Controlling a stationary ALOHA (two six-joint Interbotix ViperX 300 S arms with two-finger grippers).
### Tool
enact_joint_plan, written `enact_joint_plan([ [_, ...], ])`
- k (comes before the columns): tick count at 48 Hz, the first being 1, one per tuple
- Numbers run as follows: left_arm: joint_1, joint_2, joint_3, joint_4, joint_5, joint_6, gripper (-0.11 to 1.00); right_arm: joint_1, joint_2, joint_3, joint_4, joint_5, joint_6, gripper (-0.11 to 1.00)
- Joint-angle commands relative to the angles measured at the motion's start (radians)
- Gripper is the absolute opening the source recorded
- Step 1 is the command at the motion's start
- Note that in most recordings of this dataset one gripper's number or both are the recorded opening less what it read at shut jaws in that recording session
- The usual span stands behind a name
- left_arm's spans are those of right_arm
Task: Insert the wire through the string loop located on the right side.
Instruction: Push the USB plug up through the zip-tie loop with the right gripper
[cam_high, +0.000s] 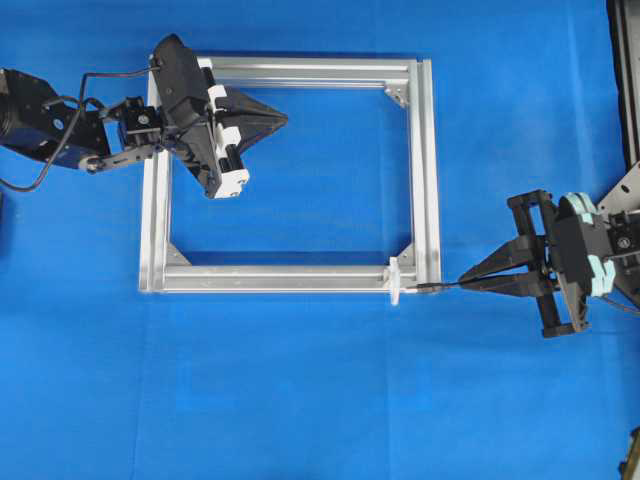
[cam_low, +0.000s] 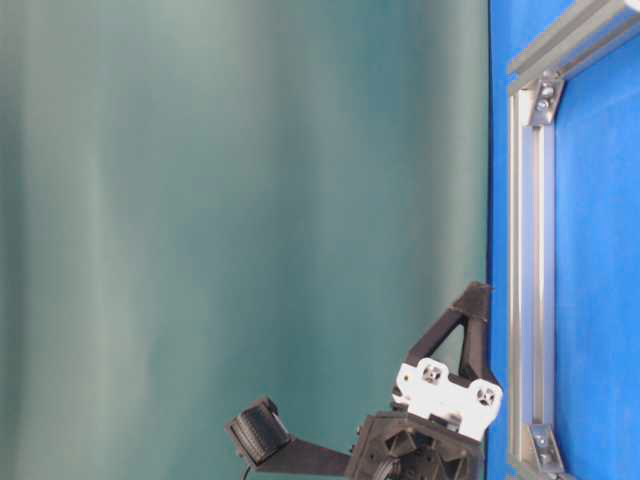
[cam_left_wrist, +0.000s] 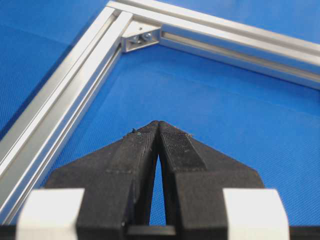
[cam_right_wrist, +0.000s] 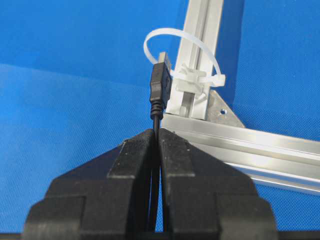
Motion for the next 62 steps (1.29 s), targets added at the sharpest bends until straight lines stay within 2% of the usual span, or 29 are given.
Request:
enact_joint_plan([
  [1, -0.002, -0.032, -0.008, 0.002, -0.005, 0.0, 0.0, -0.003, -0.003, -0.014, 0.002, -0.011, 0.0, -0.03],
  [27, -0.002, -0.032, -0.008, 0.002, -0.005, 0.0, 0.0, -0.005, -0.003, -0.014, 0.005, -0.015, 0.0, -0.03],
  [38, -0.002, -0.034, -0.008, 0.002, -0.005, 0.0, 0.0, -0.005, 0.04, -0.031, 0.005, -0.046, 0.003, -0.03],
  [62, -0.003, -0.034, -0.006, 0.003, -0.005, 0.0, 0.0, -0.025, 0.258, -0.196, 0.005, -0.083, 0.003, -0.03],
])
